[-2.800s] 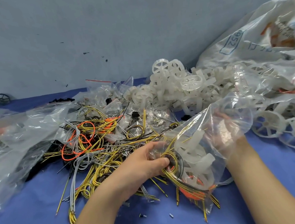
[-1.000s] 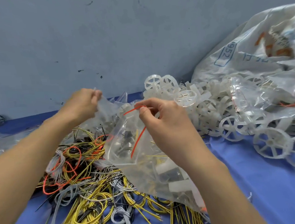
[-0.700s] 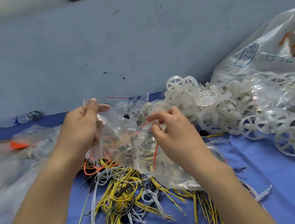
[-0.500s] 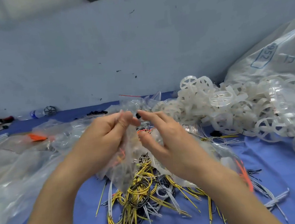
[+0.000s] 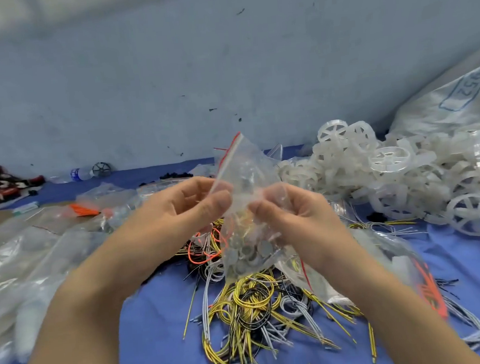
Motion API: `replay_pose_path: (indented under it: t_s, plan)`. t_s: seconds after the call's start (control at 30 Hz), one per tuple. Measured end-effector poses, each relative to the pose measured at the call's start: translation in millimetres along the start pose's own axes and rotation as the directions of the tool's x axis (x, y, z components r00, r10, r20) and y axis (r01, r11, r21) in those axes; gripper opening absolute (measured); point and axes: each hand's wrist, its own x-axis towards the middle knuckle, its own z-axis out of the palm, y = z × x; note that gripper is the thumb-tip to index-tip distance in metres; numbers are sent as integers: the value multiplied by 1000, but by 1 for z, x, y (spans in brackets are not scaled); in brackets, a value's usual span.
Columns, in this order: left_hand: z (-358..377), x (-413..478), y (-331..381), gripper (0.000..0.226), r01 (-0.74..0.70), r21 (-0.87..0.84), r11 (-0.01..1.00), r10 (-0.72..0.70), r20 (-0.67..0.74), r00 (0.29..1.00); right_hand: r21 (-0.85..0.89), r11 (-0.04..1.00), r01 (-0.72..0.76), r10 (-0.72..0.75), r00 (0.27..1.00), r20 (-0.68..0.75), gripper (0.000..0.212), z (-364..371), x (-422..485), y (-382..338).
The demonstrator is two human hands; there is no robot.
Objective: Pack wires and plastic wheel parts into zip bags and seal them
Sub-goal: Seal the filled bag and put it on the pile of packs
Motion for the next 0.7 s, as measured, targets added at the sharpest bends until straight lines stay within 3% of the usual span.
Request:
replay_pose_path:
  t_s: [0.1,0.2,0.33,0.43,0.5,0.63,0.7]
  plan:
    - [7,1,1,39,-6,25,1000,7,-59,998,59,998,-39,39,999,-11,10,-4,-1,-3]
    - [22,6,5,25,1,-2,1000,-2,-41,999,-7,1000,-24,24,1000,18,18,-2,-1,-5]
    - [24,10,5,20,72,-152,986,-87,-94,992,-290,957,-4,-8,999,-40,46,-13,1,-12]
    - [17,14,5,23,71,-271,960,-120,-166,979,-649,760,-22,-119,978,-172,50,-26,-2,-16]
    - [17,17,6,23,72,-359,931,-156,-211,965,-763,644,-64,-149,967,-208,51,-27,-6,-19]
    - [24,28,10,20,70,-529,846,-251,-278,927,-880,434,-195,9,977,-213,52,-23,-18,-15]
    - [30,31,13,17,87,-612,786,-303,-258,917,-882,416,-221,76,975,-209,46,-25,-21,-11]
